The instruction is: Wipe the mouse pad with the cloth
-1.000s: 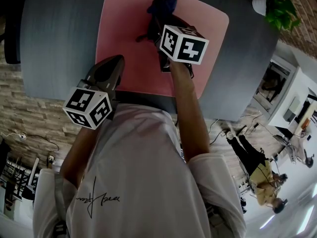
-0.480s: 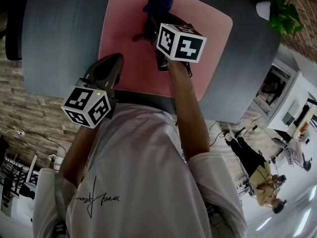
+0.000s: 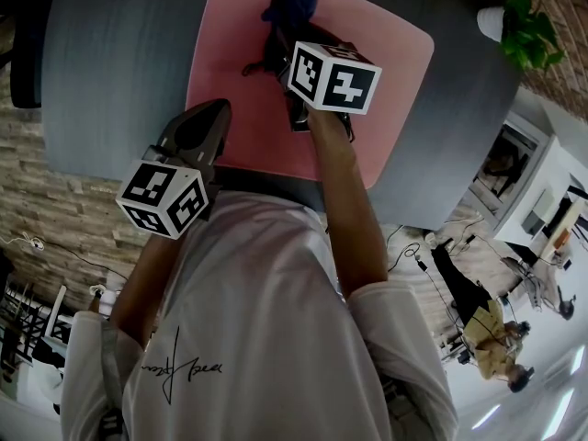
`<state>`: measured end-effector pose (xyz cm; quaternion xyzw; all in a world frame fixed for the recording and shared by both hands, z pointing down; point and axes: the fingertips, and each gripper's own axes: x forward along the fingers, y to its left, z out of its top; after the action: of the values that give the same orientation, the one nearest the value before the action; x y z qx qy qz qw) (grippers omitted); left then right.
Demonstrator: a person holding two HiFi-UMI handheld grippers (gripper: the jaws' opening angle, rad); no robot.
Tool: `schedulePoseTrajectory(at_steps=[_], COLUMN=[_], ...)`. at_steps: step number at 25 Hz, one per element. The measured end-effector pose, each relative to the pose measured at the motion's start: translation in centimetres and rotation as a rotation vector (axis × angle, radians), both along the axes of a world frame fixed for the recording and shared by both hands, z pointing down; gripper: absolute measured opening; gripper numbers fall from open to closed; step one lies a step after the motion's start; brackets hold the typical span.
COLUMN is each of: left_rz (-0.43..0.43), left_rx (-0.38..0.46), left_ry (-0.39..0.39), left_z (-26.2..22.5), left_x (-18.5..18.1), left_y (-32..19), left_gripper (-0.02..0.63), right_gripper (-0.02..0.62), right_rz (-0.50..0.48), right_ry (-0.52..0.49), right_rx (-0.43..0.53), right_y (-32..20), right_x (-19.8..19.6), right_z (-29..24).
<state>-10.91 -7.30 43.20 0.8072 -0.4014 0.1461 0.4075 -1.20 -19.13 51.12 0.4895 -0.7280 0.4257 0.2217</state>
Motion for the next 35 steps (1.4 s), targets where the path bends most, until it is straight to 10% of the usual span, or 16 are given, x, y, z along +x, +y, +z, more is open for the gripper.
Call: schedulePoseTrajectory(at_steps=[35], left_rz=[-0.079], left_rx=[0.05], left_ry=[-0.022], left_z=[-1.0], left_x=[-3.8], left_y=[0.2], left_gripper=[0.011], right_gripper=[0.13], right_rz=[-0.159], right_ry=[-0.04], right_rx=[-0.007], right_y=[3.7], right_x=[-8.1], right_z=[0.1])
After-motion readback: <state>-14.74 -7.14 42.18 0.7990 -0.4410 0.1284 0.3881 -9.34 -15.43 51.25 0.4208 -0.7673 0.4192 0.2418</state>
